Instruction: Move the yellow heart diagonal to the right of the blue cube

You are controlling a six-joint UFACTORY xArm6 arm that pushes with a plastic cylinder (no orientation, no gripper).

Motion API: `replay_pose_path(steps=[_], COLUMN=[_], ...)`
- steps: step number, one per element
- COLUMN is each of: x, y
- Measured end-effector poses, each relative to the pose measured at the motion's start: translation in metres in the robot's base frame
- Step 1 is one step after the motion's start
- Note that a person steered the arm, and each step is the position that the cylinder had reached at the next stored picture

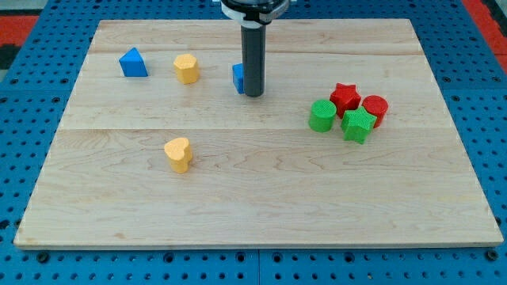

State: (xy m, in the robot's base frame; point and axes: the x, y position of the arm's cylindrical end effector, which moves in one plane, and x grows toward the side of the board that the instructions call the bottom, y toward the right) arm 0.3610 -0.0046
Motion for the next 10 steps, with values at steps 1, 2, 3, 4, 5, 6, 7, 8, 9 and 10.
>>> replay_pose_path(steps=[1,2,3,4,5,6,7,8,9,10], x=[-0.002,-0.010,0.002,0.070,0.166,0.224,0.218,0.213,0.188,0.141], y=[0.000,-0.001,0.005,0.027,0.040,0.008,-0.070,-0.118,-0.115,-0.115])
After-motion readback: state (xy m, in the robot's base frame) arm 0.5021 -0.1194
